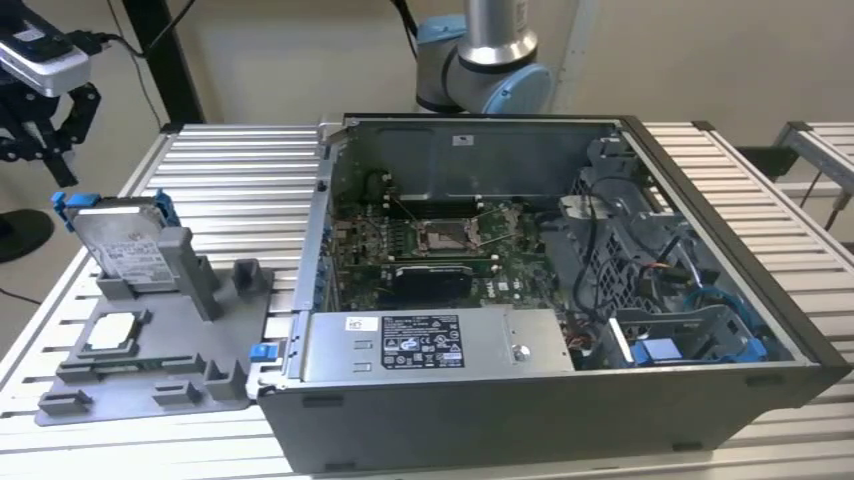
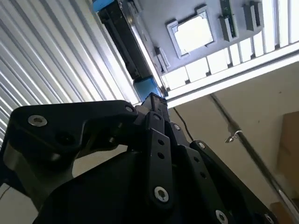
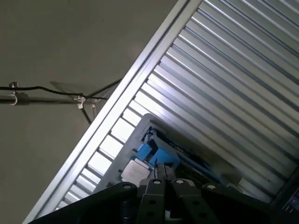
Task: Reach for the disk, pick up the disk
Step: 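Pick up the disk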
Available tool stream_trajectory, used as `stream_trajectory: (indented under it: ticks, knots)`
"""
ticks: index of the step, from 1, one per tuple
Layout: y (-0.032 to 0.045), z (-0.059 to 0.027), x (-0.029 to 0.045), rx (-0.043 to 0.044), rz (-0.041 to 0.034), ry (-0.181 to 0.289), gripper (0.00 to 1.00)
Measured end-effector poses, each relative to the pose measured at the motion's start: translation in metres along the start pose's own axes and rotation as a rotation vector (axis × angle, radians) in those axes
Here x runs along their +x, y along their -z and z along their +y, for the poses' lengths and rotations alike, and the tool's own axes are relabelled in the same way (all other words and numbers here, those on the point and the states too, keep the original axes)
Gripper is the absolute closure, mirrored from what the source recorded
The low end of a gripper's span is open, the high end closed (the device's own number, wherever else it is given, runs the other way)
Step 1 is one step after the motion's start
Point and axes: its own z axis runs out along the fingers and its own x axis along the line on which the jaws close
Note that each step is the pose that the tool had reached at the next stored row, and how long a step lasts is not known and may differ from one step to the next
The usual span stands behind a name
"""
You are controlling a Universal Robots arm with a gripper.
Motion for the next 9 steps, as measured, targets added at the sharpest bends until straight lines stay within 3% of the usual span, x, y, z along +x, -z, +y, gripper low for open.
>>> stream_trajectory:
  ticks: [9]
  knots:
    - [0.0, 0.0001, 0.0, 0.0032, 0.0075, 0.164, 1.0]
